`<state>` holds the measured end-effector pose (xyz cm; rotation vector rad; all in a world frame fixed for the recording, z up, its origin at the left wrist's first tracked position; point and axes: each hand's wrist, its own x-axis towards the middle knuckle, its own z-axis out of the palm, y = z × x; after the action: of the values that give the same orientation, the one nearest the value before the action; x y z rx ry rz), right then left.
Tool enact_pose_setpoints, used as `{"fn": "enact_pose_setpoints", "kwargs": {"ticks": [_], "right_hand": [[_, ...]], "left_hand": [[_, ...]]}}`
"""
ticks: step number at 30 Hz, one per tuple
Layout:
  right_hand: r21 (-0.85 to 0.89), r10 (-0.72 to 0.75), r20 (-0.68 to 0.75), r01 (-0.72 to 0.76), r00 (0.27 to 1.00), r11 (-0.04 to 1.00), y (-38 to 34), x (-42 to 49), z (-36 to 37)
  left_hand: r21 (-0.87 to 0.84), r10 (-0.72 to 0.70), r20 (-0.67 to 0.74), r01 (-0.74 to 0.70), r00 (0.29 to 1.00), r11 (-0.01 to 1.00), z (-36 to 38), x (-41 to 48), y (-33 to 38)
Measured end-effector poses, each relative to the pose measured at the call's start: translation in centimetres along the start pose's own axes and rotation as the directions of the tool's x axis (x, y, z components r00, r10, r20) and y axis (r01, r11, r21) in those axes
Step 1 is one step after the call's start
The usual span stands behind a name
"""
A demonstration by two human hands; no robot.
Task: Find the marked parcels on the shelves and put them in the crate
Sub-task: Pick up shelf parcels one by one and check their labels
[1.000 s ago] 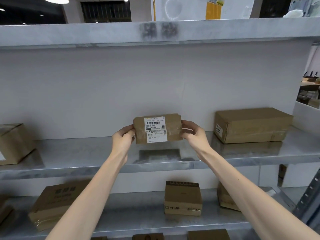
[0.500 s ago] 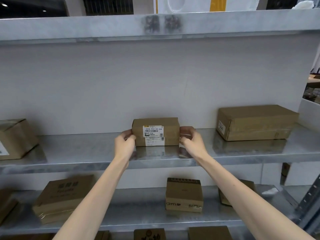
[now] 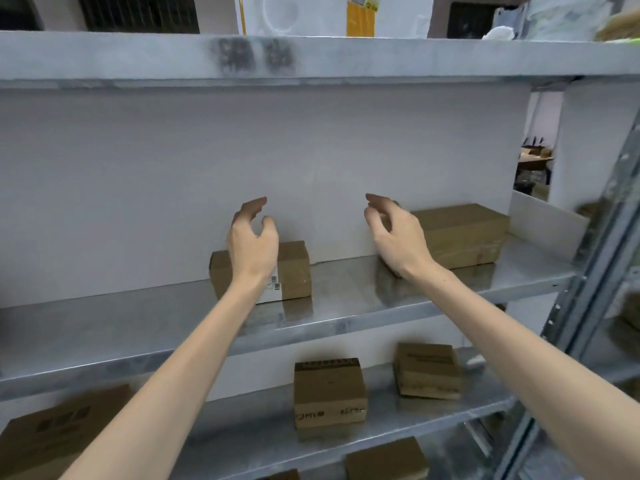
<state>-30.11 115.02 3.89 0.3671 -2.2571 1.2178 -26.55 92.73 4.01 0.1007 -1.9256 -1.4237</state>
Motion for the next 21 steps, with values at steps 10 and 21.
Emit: {"fn": "enact_pose_setpoints", "kwargs": {"ticks": [10,21], "right_hand": [[-0.174,0.025,-0.048,-0.033,0.999,0.984,6.0,3.5,-10.5],[-0.137,0.060,0.049,-0.053,0.997,0.989,15.3,7.1,-17.0]], "left_hand": [[-0.052,0.045,0.114,-0.039,0.992,0.998,10.0,-1.4,2.9],[-0.070,-0.189,0.066,0.194,0.980,0.979,19.3,-3.8,4.7]]}}
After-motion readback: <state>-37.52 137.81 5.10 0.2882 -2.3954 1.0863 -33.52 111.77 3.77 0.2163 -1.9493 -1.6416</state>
